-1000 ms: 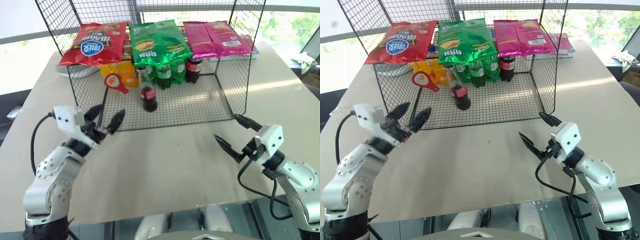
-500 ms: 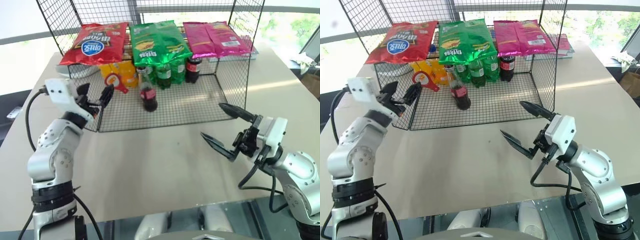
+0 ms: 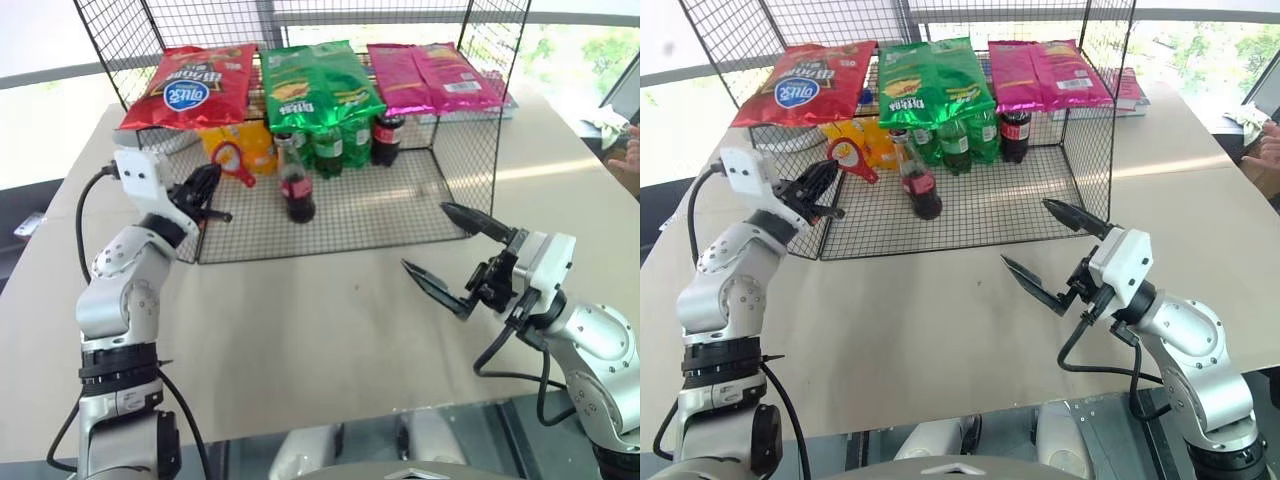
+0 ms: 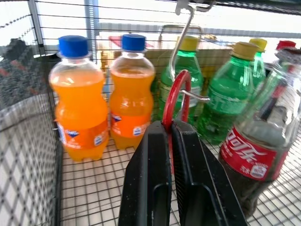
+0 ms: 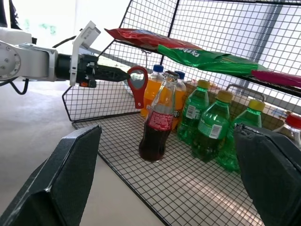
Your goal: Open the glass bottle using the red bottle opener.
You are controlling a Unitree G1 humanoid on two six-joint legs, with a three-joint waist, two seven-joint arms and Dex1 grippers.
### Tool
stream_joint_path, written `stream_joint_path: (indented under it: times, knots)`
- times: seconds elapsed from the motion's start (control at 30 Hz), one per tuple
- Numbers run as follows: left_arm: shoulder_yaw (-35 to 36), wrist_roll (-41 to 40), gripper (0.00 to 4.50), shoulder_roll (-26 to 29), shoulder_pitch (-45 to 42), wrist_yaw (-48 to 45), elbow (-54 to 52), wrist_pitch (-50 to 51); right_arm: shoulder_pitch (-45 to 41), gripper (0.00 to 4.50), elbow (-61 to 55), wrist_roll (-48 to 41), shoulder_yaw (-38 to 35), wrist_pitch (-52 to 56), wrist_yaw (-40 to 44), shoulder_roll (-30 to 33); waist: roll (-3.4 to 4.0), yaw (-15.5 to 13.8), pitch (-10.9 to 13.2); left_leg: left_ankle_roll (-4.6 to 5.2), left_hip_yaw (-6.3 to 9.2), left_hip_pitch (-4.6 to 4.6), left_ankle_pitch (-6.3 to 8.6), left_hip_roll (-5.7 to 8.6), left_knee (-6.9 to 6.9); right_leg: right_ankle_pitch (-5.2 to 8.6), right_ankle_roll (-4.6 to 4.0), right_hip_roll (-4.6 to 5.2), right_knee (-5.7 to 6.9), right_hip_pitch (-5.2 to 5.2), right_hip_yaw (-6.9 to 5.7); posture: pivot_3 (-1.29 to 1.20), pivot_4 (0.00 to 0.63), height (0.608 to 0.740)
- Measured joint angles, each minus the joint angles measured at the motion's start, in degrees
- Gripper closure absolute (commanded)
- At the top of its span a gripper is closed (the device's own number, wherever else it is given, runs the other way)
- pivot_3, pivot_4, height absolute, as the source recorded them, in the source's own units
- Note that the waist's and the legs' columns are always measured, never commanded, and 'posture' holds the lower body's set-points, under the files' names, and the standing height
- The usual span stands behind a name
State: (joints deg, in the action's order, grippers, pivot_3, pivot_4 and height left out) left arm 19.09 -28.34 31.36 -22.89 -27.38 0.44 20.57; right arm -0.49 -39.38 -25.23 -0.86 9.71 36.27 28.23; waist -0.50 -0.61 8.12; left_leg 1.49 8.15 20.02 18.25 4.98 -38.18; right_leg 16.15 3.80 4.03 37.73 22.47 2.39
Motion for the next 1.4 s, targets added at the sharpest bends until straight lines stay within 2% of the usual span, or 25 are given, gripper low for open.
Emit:
stream_joint_path:
  times: [0.23,0.43,0.6,0.83,1.4]
  knots:
    - [0.2,-0.9,4.48,1.4,0.2,-7.3,2.2,-2.5,-0.1,0.00,0.2,0.6,0.0,0.0,-0.7,-0.3,0.00,0.0,0.0,0.00,0.01,0.02,0.00,0.00,-0.01,0.00,0.00,0.00,0.00,0.00,-0.01,0.00,0.150,0.740]
    - [0.8,-3.5,4.48,5.4,1.5,-17.3,1.9,-3.7,-0.2,0.00,0.8,0.9,0.1,0.0,-0.6,-0.4,0.00,0.1,0.0,0.00,0.02,0.03,0.00,0.00,-0.01,0.00,0.00,0.00,0.00,0.01,-0.02,0.00,0.150,0.740]
    - [1.4,-6.1,4.48,6.9,2.3,-20.0,1.1,-1.1,-0.5,0.00,1.2,0.7,0.3,1.5,-0.6,-0.2,0.00,0.2,0.0,0.01,0.04,0.04,0.00,0.00,-0.01,0.00,0.00,0.01,-0.01,0.02,-0.02,0.00,0.150,0.740]
    - [4.9,-12.3,4.48,7.7,4.0,-20.5,-1.1,4.8,-3.1,0.00,1.2,-0.7,2.6,8.9,-1.6,0.5,-0.01,0.5,0.0,0.01,0.07,0.10,0.00,0.00,-0.05,0.00,0.00,0.01,-0.01,0.05,-0.05,0.00,0.150,0.740]
    - [5.1,-13.1,4.48,7.7,2.6,-19.5,-2.6,5.8,-5.0,0.00,2.2,0.6,4.0,10.1,-1.4,0.6,0.00,1.3,0.0,0.01,0.08,0.28,0.00,0.00,-0.07,0.00,0.00,0.01,-0.01,0.24,-0.07,0.00,0.150,0.740]
